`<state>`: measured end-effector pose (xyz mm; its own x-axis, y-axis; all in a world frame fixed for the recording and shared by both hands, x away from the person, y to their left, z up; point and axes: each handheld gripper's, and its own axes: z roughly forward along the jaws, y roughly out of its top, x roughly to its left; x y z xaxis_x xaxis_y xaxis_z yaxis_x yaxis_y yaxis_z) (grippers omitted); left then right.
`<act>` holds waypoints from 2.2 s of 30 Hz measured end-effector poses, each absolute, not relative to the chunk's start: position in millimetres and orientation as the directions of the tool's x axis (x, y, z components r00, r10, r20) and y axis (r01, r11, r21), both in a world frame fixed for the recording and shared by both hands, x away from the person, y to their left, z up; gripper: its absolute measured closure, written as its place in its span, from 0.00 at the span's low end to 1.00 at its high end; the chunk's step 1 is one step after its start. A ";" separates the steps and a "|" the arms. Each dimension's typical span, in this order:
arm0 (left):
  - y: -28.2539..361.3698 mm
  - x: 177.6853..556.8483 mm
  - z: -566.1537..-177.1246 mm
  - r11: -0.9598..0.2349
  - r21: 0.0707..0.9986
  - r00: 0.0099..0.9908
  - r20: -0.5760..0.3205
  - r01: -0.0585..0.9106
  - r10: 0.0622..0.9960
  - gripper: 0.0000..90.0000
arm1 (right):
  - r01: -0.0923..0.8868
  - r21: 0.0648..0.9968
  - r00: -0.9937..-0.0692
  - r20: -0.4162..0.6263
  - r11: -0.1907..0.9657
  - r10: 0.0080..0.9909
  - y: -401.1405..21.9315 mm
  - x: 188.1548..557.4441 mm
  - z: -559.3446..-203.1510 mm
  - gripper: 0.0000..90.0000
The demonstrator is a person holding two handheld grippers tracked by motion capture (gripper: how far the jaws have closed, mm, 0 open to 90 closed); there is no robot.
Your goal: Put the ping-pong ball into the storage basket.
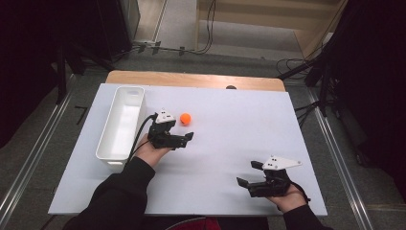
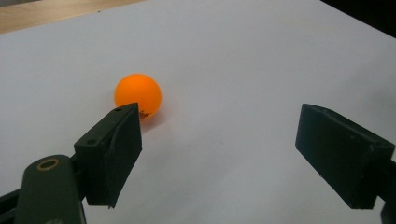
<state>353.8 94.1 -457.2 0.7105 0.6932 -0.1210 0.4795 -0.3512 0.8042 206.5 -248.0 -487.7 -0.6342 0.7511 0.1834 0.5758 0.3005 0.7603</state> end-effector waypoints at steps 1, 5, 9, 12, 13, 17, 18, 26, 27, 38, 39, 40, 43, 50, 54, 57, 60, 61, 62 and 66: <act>92.9 356.0 -456.9 -0.345 0.806 0.716 -0.134 0.481 0.685 0.17 | 0.577 0.760 -0.633 0.184 0.299 0.752 -248.0 206.4 -487.6 0.16; 90.9 358.6 -456.4 -0.351 0.806 0.721 -0.129 0.476 0.681 0.17 | 0.578 0.760 -0.632 0.187 0.297 0.752 -248.1 206.4 -487.8 0.16; 88.8 364.7 -454.9 -0.349 0.803 0.721 -0.139 0.483 0.679 0.17 | 0.578 0.760 -0.634 0.189 0.297 0.750 -248.1 206.6 -487.8 0.16; 87.9 370.0 -453.6 -0.343 0.803 0.713 -0.139 0.488 0.687 0.17 | 0.578 0.760 -0.634 0.189 0.297 0.750 -248.1 206.6 -487.8 0.16; 87.8 371.6 -453.5 -0.336 0.803 0.708 -0.146 0.493 0.691 0.17 | 0.578 0.760 -0.634 0.189 0.297 0.750 -248.2 206.6 -487.8 0.16; 87.3 378.8 -453.9 -0.339 0.797 0.701 -0.142 0.500 0.699 0.17 | 0.578 0.761 -0.633 0.189 0.296 0.751 -248.2 206.4 -487.8 0.16; 87.3 378.8 -453.9 -0.339 0.797 0.701 -0.142 0.500 0.699 0.17 | 0.578 0.761 -0.633 0.189 0.296 0.751 -248.2 206.4 -487.8 0.16; 82.4 389.0 -454.5 -0.339 0.796 0.691 -0.133 0.502 0.710 0.17 | 0.574 0.762 -0.640 0.190 0.299 0.745 -247.7 206.7 -488.0 0.16; 82.3 390.6 -455.0 -0.341 0.796 0.693 -0.132 0.501 0.709 0.17 | 0.575 0.762 -0.639 0.190 0.298 0.745 -247.7 206.7 -487.9 0.16; 80.4 411.4 -458.4 -0.332 0.797 0.673 -0.122 0.504 0.729 0.17 | 0.572 0.763 -0.642 0.187 0.302 0.743 -247.4 206.8 -488.3 0.16; 80.5 413.0 -458.8 -0.332 0.796 0.673 -0.124 0.506 0.729 0.17 | 0.572 0.763 -0.642 0.187 0.301 0.744 -247.5 206.8 -488.4 0.16; 80.5 413.0 -458.8 -0.332 0.796 0.673 -0.124 0.506 0.729 0.17 | 0.572 0.763 -0.642 0.187 0.301 0.744 -247.5 206.8 -488.4 0.16; 79.7 416.6 -459.0 -0.326 0.796 0.669 -0.129 0.510 0.732 0.17 | 0.573 0.762 -0.641 0.187 0.302 0.745 -248.0 206.6 -488.2 0.16; 77.2 424.8 -459.8 -0.327 0.795 0.661 -0.119 0.511 0.741 0.17 | 0.573 0.762 -0.640 0.186 0.302 0.745 -248.4 207.4 -488.2 0.16; 75.6 427.5 -460.6 -0.322 0.798 0.658 -0.120 0.509 0.744 0.17 | 0.573 0.762 -0.641 0.187 0.302 0.745 -248.2 207.8 -488.4 0.16; 73.2 430.3 -461.3 -0.330 0.798 0.660 -0.110 0.504 0.743 0.17 | 0.573 0.761 -0.641 0.186 0.304 0.744 -248.3 207.9 -488.7 0.16; 71.7 432.9 -462.8 -0.327 0.797 0.659 -0.114 0.507 0.744 0.17 | 0.574 0.761 -0.641 0.189 0.301 0.744 -248.7 207.8 -488.7 0.16; 71.6 433.7 -463.4 -0.327 0.797 0.658 -0.114 0.508 0.744 0.17 | 0.573 0.762 -0.641 0.186 0.302 0.745 -249.1 207.8 -488.9 0.16; 71.6 434.8 -465.0 -0.329 0.796 0.662 -0.116 0.508 0.741 0.17 | 0.578 0.760 -0.636 0.191 0.298 0.747 -249.0 207.2 -488.6 0.16; 71.5 435.3 -467.6 -0.341 0.795 0.671 -0.109 0.502 0.734 0.17 | 0.577 0.760 -0.638 0.191 0.299 0.746 -249.3 206.8 -488.9 0.16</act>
